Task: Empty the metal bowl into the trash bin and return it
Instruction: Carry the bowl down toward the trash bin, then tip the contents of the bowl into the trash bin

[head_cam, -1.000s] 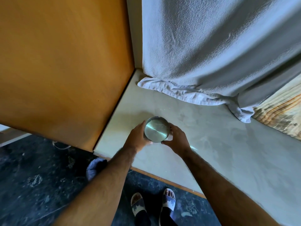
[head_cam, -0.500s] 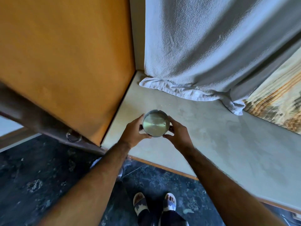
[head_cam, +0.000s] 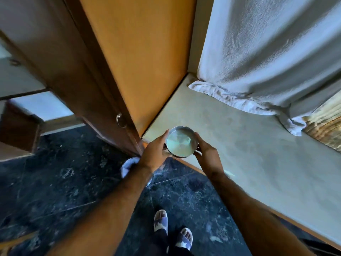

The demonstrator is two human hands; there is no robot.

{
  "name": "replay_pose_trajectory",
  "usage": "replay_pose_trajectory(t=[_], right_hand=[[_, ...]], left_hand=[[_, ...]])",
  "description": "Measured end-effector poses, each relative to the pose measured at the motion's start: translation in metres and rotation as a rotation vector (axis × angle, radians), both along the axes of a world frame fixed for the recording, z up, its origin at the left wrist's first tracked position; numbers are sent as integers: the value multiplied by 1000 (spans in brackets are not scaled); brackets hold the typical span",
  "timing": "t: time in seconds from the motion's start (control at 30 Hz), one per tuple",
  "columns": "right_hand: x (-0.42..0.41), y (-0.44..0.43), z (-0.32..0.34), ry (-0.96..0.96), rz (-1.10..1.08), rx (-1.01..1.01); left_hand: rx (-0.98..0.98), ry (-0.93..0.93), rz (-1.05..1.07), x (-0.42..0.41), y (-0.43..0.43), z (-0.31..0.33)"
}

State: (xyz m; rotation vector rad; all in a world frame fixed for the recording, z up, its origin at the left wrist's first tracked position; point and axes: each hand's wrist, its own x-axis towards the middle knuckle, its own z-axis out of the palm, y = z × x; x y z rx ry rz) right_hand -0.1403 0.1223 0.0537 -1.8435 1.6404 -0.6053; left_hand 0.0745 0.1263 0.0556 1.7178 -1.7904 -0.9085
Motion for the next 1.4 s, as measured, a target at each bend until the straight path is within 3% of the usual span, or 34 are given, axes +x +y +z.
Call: replay_pose_trajectory(t=[0.27,0.43,0.67,0.93,1.03,1.17,1.27,1.4], right_hand=[[79,39,-16,0,113,120],[151,55,-24,-3,213,43],[237,64,-63,-8,199,30],[289,43,-148,-106,45,78],[296,31,-201,-225,-13,147],[303,18,-291,-426,-220,393],[321,-14,-353,-577,-391,651],[332,-50,-420,-532,-578,827]], left_hand=[[18,-21,96,85,66,-12],[6,-86,133,159,89,-27],[-28,-133,145,246,96,-63],[22,-34,204,291,60,-143],[96,82,250,300,45,-196],[300,304,413,300,18,-285],[622,480,509,294,-17,-347],[944,511,583,290,-41,-407]])
